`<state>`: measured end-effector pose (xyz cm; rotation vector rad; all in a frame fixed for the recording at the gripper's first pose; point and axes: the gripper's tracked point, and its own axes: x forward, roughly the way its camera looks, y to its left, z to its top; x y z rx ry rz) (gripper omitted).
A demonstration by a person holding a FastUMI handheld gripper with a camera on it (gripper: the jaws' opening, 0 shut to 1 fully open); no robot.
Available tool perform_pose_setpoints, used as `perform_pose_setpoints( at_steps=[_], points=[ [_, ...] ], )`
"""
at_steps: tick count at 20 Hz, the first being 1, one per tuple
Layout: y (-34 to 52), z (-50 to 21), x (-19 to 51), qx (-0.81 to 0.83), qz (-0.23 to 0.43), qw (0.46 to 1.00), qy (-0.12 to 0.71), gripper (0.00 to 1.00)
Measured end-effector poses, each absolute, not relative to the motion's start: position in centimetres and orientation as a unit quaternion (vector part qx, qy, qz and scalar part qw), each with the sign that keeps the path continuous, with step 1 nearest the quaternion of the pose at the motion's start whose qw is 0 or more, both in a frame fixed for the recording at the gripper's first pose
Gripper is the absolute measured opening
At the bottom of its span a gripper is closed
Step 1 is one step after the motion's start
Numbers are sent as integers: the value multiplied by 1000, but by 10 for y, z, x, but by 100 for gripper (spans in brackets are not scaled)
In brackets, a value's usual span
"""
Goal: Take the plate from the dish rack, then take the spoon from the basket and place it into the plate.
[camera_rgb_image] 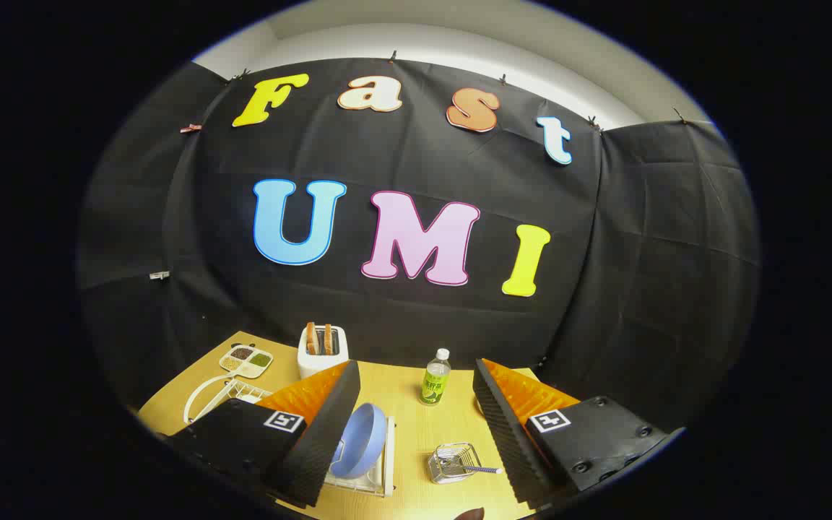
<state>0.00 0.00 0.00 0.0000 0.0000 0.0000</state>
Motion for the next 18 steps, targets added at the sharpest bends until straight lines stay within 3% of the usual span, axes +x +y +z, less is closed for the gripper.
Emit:
perform_pose_setpoints(
  at_steps=[18],
  points=[
    [-2,-11,1,12,-3,1000,18,97]
  ],
)
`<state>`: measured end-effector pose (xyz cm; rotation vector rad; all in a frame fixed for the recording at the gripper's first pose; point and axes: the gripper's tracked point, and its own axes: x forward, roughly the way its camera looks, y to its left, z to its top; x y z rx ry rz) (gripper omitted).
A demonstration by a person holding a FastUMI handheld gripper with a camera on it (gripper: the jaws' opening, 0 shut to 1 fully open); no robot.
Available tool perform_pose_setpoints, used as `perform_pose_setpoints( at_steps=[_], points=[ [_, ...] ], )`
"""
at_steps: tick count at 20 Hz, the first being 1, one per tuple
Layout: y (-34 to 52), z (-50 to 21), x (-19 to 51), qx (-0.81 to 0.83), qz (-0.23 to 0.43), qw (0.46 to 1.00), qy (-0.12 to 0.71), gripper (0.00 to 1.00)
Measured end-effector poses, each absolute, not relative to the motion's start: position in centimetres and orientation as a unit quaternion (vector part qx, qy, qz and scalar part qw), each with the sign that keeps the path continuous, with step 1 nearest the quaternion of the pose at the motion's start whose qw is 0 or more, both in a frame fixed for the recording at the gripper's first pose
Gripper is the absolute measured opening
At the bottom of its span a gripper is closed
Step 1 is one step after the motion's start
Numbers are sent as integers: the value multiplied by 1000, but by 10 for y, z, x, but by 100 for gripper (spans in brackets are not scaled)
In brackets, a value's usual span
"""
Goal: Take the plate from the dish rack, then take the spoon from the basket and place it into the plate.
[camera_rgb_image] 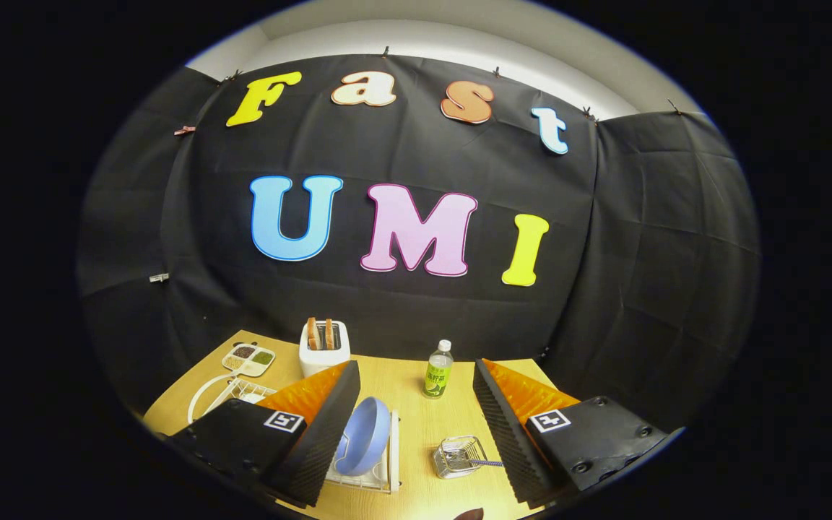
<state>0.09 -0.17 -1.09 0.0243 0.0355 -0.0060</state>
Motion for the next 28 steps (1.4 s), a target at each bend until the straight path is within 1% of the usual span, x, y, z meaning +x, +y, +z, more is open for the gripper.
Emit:
perform_pose_setpoints(
  at_steps=[6,10,15,18,22,26,27,28],
  points=[
    [1,-20,8,14,-1,999,33,97],
    [12,-44,21,20,5,997,72,97],
    [32,-90,46,11,11,991,134,97],
    [33,-126,68,-10,-5,986,169,97],
    [49,-178,90,-7,-9,975,222,95],
    [65,-213,99,41,-14,963,266,84],
    [67,-219,101,51,-18,960,274,77],
    [67,-225,102,57,-23,957,282,74]
  ],
)
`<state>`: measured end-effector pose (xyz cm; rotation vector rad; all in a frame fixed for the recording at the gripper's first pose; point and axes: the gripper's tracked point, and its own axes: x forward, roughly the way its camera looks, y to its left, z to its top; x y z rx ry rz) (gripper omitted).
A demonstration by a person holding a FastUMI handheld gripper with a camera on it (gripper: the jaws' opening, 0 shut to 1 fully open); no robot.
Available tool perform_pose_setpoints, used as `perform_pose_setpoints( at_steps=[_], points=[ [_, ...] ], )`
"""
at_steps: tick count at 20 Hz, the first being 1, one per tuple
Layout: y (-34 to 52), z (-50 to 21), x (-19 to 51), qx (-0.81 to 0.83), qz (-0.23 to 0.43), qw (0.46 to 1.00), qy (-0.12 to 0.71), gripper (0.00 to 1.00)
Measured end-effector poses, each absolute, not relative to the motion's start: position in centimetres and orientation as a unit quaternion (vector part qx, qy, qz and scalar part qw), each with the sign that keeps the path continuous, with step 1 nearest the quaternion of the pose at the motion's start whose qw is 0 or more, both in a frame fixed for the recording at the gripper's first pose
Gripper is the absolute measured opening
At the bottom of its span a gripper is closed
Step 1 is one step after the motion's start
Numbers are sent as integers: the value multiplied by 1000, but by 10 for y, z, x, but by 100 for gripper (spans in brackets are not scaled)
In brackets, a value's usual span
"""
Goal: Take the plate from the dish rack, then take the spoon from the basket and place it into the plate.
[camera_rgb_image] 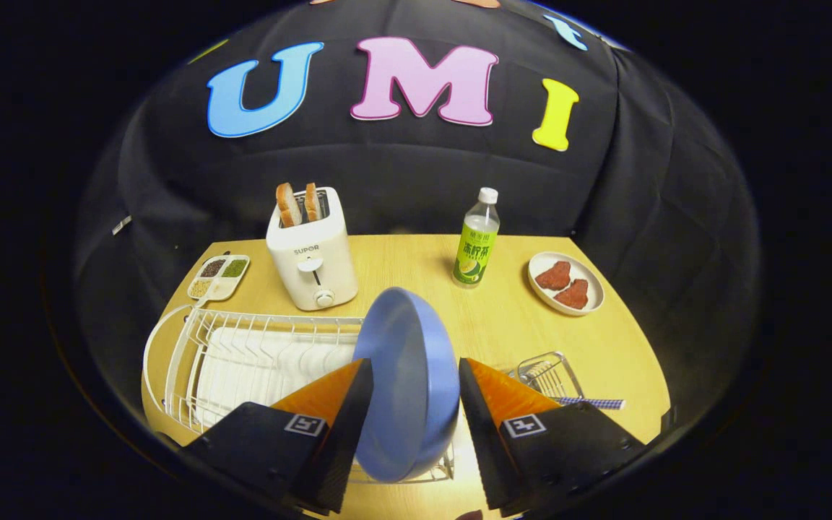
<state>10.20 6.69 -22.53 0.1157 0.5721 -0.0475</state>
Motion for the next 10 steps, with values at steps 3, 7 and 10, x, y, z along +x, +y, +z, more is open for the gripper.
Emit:
perform_pose_setpoints(
  at_steps=[3,7,10],
  points=[
    [69,-239,103,59,-31,951,301,60],
    [69,-243,102,51,-46,949,309,32],
    [74,-238,102,22,-57,952,300,30]
  ],
)
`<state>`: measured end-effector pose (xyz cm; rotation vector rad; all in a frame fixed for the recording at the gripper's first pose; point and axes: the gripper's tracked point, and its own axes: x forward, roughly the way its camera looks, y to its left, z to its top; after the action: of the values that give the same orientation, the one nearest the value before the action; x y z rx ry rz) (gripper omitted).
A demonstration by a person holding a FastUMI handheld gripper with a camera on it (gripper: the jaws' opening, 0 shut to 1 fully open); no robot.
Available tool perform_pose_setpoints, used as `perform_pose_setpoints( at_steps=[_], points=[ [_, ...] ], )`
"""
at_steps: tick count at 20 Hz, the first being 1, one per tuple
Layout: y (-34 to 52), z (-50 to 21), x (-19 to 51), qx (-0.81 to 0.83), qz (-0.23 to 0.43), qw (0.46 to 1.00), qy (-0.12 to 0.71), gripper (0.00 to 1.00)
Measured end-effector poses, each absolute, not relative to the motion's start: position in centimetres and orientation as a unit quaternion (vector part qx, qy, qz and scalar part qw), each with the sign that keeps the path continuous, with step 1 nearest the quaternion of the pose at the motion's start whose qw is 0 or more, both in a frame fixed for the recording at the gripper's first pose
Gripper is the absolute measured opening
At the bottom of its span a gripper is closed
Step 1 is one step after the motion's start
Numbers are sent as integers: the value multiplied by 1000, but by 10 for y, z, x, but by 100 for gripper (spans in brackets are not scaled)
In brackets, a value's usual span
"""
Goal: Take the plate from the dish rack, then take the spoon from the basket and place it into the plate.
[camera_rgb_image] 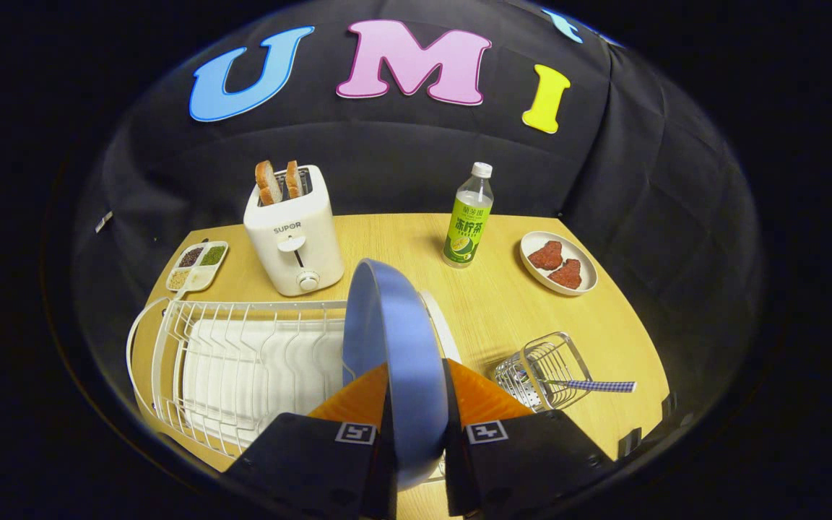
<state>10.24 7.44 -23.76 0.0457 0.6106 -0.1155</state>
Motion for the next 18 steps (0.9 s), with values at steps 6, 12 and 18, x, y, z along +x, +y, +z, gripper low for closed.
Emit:
perform_pose_setpoints(
  at_steps=[6,12,18],
  points=[
    [74,-215,109,-40,-70,958,275,30],
    [62,-189,104,3,-75,964,254,29],
    [55,-162,75,70,-44,968,237,29]
  ],
)
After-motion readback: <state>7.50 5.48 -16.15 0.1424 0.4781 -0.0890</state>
